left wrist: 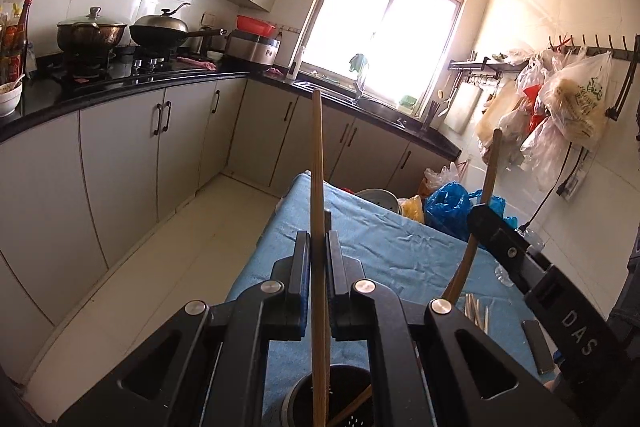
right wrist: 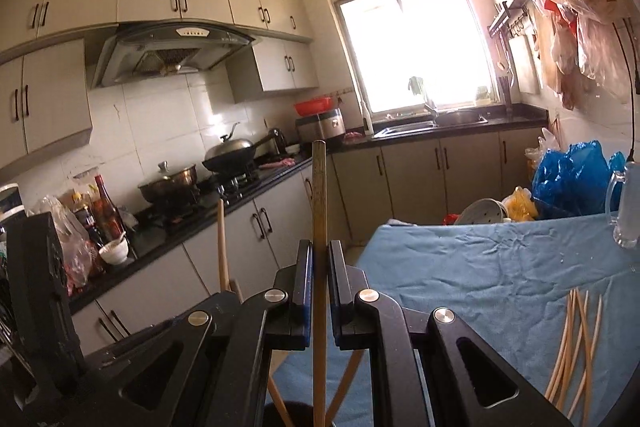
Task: Organize utensils
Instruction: 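Lift both chopsticks, carry them to the black cup and release inside, then bring both open tools back to the remaining chopsticks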
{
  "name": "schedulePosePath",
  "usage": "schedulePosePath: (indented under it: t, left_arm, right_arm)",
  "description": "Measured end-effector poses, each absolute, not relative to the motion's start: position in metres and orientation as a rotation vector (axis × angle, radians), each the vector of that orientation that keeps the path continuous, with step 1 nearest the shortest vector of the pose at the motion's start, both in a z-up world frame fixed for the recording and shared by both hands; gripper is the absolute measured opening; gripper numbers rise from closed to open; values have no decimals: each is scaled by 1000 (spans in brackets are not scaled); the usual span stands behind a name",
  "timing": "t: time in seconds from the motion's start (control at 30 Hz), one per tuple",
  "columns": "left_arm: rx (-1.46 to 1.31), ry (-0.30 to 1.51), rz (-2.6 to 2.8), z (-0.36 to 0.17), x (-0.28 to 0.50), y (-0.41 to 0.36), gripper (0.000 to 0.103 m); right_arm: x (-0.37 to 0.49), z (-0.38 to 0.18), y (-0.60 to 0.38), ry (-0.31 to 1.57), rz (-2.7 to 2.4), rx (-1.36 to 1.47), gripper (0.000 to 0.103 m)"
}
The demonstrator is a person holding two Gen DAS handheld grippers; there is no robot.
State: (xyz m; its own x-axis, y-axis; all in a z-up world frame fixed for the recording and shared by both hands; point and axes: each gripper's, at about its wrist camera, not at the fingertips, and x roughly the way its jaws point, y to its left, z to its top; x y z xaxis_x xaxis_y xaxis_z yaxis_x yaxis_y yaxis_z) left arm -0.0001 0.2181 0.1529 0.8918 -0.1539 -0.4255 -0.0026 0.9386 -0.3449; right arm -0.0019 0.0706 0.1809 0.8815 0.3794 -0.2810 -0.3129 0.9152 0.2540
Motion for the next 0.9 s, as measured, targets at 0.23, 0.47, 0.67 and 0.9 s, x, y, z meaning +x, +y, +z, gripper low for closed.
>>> schedulePosePath:
  t: [0.23,0.47,0.67,0.9]
  left_arm:
    - [-350,471,-68,153,-12,218,7]
    - [-336,483,-41,161,-30,214,8]
    - [-307,436,-13,174,-66,205,33]
    - [-264,434,-25,173,-102,177,43]
  right_arm:
    - [-8,179,64,348,365,209,22]
    - [-25,189,48,316,355,221,47]
    - [-52,197,9,288,312,266,59]
    - [-93,177,-52,303,184,256,75]
